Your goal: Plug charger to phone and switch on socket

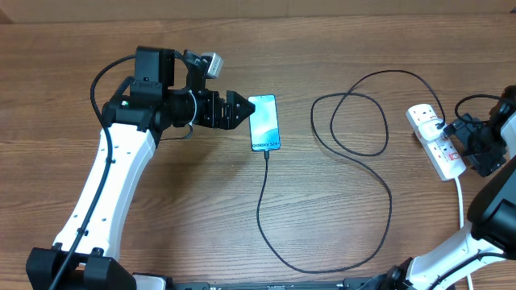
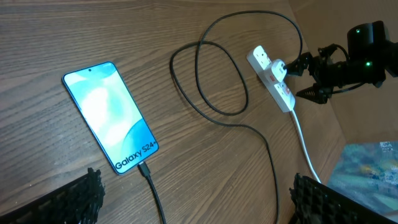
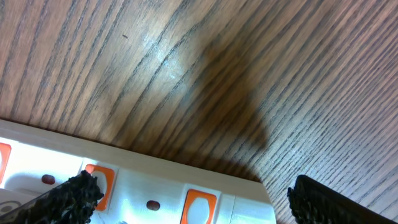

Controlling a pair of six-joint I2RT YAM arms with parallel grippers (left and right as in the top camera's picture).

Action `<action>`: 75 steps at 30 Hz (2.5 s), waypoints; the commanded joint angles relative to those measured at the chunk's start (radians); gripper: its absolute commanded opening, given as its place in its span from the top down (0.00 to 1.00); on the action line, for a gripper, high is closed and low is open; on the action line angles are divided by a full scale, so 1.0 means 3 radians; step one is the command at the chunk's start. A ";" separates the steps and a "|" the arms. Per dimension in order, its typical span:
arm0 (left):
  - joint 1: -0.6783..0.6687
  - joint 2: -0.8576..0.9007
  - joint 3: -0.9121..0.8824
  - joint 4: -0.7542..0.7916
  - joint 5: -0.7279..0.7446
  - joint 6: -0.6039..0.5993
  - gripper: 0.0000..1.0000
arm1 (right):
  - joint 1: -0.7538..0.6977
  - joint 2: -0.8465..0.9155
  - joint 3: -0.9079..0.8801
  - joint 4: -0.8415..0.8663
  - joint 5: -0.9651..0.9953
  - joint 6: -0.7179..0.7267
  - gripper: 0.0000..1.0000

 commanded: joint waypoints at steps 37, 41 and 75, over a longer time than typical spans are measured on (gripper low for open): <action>-0.0019 -0.0095 0.0032 0.0053 0.0048 0.0003 0.00 | 0.0051 0.0013 -0.0028 -0.0175 -0.0323 -0.0001 0.00; -0.0018 -0.0095 0.0032 0.0053 0.0048 0.0003 0.01 | 0.0057 0.0014 -0.0146 -0.0090 -0.0351 0.0000 0.00; -0.0019 -0.0095 0.0032 0.0078 -0.0064 0.0001 0.00 | 0.0290 -0.0117 -0.0148 -0.0539 -0.0418 -0.0027 0.00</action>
